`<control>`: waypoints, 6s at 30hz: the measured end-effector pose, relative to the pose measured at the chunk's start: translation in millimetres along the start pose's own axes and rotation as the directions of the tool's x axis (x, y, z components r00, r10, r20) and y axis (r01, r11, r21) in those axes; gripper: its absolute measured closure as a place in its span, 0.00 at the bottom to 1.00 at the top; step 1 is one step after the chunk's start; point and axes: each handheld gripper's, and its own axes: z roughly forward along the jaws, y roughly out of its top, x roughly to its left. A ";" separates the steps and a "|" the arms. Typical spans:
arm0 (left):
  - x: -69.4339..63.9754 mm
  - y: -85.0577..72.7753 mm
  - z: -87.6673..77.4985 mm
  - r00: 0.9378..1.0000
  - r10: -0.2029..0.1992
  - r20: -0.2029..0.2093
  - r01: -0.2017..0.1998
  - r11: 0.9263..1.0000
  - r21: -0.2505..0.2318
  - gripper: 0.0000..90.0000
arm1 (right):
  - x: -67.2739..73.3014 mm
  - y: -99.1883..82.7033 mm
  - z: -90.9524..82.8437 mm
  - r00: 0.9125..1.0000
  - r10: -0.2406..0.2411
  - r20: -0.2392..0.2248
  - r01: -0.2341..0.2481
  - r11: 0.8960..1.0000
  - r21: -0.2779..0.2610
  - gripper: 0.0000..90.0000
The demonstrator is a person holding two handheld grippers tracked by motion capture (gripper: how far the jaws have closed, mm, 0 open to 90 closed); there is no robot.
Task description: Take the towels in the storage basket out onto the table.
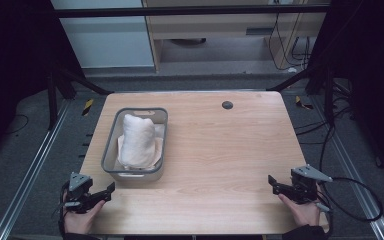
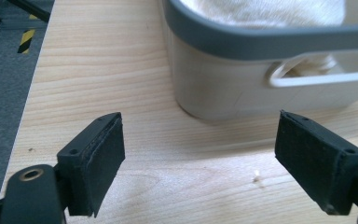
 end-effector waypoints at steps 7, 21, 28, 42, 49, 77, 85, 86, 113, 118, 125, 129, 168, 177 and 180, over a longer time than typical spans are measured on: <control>-2.3 5.2 -11.4 1.000 -0.007 0.012 0.008 0.998 -0.056 0.16 | 0.9 -0.7 -3.1 1.000 0.013 0.006 -0.012 1.000 -0.012 0.13; -12.9 21.0 -25.9 0.998 0.034 0.061 -0.026 0.992 -0.123 0.14 | 10.3 -1.5 -6.4 1.000 -0.029 0.009 0.029 0.999 -0.031 0.13; -19.9 34.6 -27.2 0.995 0.062 0.080 -0.050 0.988 -0.145 0.12 | 14.4 -1.2 -5.4 0.998 -0.055 0.004 0.055 0.997 -0.047 0.13; -26.9 65.3 -31.4 0.989 0.081 0.127 -0.059 0.985 -0.163 0.09 | 15.3 -1.1 -4.7 0.999 -0.047 -0.014 0.047 0.998 -0.048 0.12; -32.0 86.8 -24.3 0.986 0.095 0.138 -0.073 0.984 -0.161 0.08 | 16.0 -0.9 -4.1 0.999 -0.038 -0.022 0.038 0.999 -0.038 0.12; -50.3 143.7 33.4 0.985 0.119 0.126 -0.112 0.992 -0.064 0.06 | 16.1 -0.9 -1.1 0.998 -0.050 -0.034 0.049 0.999 -0.016 0.10; -52.5 146.6 50.9 0.986 0.118 0.121 -0.117 0.993 -0.015 0.06 | 16.4 -1.4 0.8 0.998 -0.052 -0.036 0.051 0.999 -0.009 0.09; -52.5 146.6 50.9 0.986 0.118 0.121 -0.117 0.993 -0.015 0.06 | 16.4 -1.4 0.8 0.998 -0.052 -0.036 0.051 0.999 -0.009 0.09; -55.7 138.1 102.7 0.985 0.150 0.083 -0.161 0.976 0.146 0.06 | 17.6 -2.3 4.9 0.997 -0.059 -0.054 0.061 0.998 0.034 0.06; -54.7 136.1 105.1 0.987 0.139 0.085 -0.150 0.979 0.141 0.15 | 17.4 -2.3 5.4 0.997 -0.059 -0.055 0.061 0.997 0.038 0.06; -56.4 134.8 105.8 0.987 0.139 0.079 -0.149 0.979 0.141 0.25 | 17.2 -2.5 6.0 0.997 -0.062 -0.053 0.065 0.997 0.042 0.06; -54.8 134.8 105.0 0.990 0.118 0.076 -0.128 0.982 0.141 0.36 | 17.0 -2.4 5.8 0.996 -0.064 -0.054 0.067 0.997 0.044 0.06; -52.0 160.9 21.3 0.989 0.107 0.106 -0.099 0.992 -0.076 0.54 | 16.9 -2.3 4.5 0.996 -0.064 -0.058 0.066 0.997 0.036 0.06; -58.0 170.9 -5.2 0.982 0.136 0.131 -0.118 0.984 -0.131 0.54 | 17.2 -2.1 4.1 0.996 -0.059 -0.061 0.061 0.997 0.036 0.06; -63.1 173.4 -13.3 0.977 0.158 0.139 -0.137 0.979 -0.151 0.54 | 17.2 -2.1 4.0 0.996 -0.059 -0.062 0.061 0.998 0.035 0.06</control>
